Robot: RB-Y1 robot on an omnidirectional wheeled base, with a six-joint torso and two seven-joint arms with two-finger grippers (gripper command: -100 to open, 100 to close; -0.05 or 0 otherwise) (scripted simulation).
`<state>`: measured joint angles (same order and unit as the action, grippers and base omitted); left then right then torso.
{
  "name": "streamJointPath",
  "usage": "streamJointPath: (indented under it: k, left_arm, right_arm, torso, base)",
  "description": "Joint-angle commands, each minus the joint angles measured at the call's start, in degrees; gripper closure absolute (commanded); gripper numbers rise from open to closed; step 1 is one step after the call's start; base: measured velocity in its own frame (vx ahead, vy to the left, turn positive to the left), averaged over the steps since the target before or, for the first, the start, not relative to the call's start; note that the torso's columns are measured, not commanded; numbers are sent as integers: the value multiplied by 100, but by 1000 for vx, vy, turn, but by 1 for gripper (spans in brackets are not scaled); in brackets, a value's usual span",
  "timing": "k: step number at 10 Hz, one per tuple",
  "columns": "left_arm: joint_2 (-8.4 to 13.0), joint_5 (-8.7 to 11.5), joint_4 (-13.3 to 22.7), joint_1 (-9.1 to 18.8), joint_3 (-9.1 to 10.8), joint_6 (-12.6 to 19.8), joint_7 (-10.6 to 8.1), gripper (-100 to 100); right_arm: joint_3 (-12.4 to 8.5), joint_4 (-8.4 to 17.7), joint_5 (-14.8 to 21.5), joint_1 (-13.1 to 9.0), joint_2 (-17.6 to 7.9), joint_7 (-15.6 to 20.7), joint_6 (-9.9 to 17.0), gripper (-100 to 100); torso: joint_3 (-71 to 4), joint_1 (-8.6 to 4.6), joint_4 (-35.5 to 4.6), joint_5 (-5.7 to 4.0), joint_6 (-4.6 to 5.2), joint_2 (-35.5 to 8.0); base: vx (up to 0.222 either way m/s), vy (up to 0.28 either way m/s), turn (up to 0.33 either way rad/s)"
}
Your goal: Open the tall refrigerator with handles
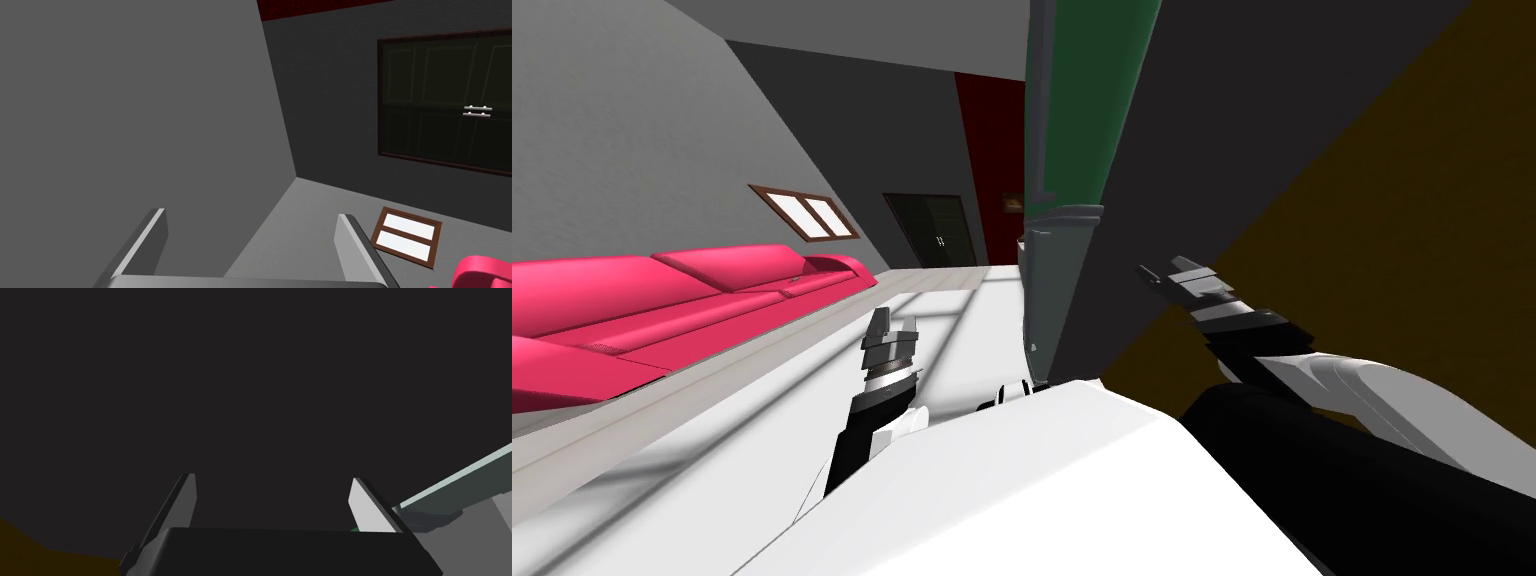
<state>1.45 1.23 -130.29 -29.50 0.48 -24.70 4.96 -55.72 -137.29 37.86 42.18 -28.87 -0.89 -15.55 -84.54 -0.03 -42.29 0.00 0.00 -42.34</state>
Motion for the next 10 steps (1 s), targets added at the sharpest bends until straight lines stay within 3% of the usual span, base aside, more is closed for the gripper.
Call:
streamJointPath:
  k: [1,2,5,7,10]
  left_arm:
    - [0,0,0,0,0,0,0,0]
    - [0,0,0,1,0,0,0,0]
    - [-1,0,0,0,0,0,0,0]
    - [1,0,0,1,1,0,0,0]
    - [1,0,0,1,1,0,0,0]
  right_arm:
    - [-344,4,221,75,-111,59,46,-100]
    - [-547,-4,407,148,-230,99,103,-100]
    - [-883,-16,588,219,-349,138,159,-100]
    - [-883,-16,588,219,-349,138,159,-100]
    - [-883,-16,588,219,-349,138,159,-100]
  torso:
    - [4,6,-2,0,2,-6]
    - [10,4,-5,0,0,-13]
    - [-5,15,2,3,1,10]
    - [-2,-28,1,-9,-2,3]
    - [-2,8,1,2,1,6]
  base:
    - [24,105,-50]
    - [28,106,-49]
    - [33,110,-66]
    - [0,-1,2]
    - [1,1,-3]
